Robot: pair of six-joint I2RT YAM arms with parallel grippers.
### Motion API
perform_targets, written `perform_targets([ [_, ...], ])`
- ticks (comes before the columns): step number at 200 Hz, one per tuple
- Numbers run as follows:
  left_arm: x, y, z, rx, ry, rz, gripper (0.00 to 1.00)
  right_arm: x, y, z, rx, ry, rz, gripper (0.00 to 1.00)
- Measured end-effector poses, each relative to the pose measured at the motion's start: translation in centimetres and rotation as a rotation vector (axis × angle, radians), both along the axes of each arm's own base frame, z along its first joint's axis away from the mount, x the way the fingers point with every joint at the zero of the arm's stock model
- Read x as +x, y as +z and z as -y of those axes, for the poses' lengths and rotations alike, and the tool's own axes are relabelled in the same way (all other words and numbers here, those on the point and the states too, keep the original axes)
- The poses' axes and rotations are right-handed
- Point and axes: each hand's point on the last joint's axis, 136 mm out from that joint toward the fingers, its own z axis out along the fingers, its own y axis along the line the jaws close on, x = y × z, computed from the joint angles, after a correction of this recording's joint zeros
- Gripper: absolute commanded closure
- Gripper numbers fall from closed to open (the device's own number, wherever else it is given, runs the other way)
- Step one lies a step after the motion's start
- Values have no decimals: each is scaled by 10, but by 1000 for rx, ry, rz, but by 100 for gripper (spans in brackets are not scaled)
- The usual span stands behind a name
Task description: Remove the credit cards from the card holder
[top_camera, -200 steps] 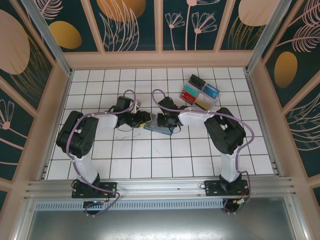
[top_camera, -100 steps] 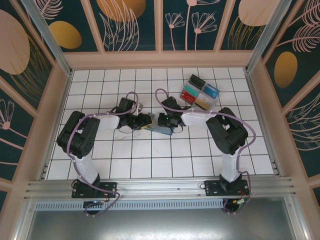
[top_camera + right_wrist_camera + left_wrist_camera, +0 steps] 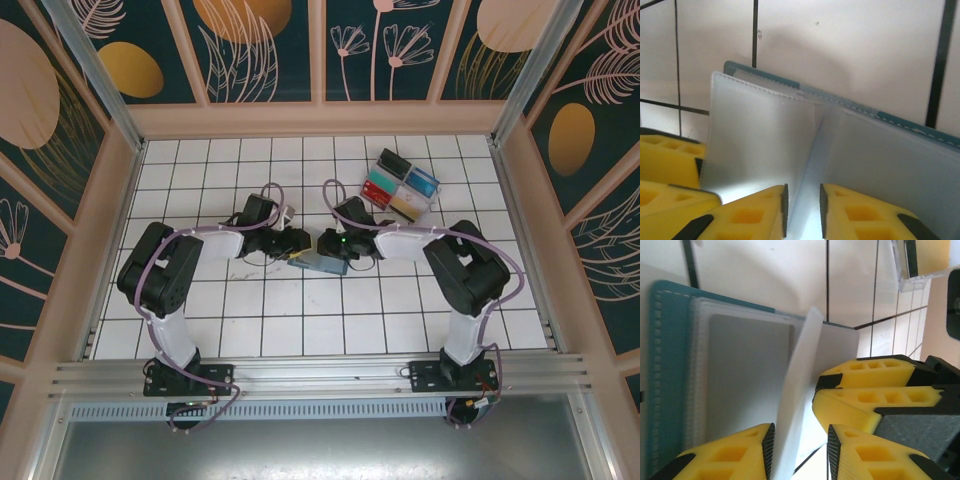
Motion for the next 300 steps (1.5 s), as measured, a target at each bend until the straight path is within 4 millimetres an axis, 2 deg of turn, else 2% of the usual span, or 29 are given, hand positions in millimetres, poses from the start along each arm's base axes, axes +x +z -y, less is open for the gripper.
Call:
perform_targets([
  [33,-3,5,10,-34,-19,3,63,11,35,16,58,-82,59,63],
  [58,-5,12,22,-67,-36,17,62,21,66,35,65,-172,144,62],
  [70,-9,15,30,-78,-52,23,58,26,79,44,62,-218,180,61],
  [93,-18,22,50,-86,-97,38,53,31,93,62,53,-290,223,60],
  [112,-18,24,67,-85,-121,57,52,32,96,70,48,-325,231,59],
  [142,-13,16,67,-39,-108,57,52,32,95,71,41,-332,229,59],
  [169,-10,9,61,13,-96,61,57,28,92,67,32,-316,218,58],
  [196,-10,4,47,62,-82,62,63,27,89,51,21,-273,197,59],
  [215,-8,8,25,79,-39,68,62,28,84,33,14,-239,178,59],
  [240,1,22,-16,100,54,91,61,25,66,8,-6,-180,126,57],
  [258,12,33,-39,116,118,123,59,21,47,-2,-41,-156,80,52],
  [277,18,37,-48,129,145,138,55,17,25,-3,-103,-150,40,45],
  [300,15,30,-51,143,151,124,55,14,5,6,-194,-152,17,43],
])
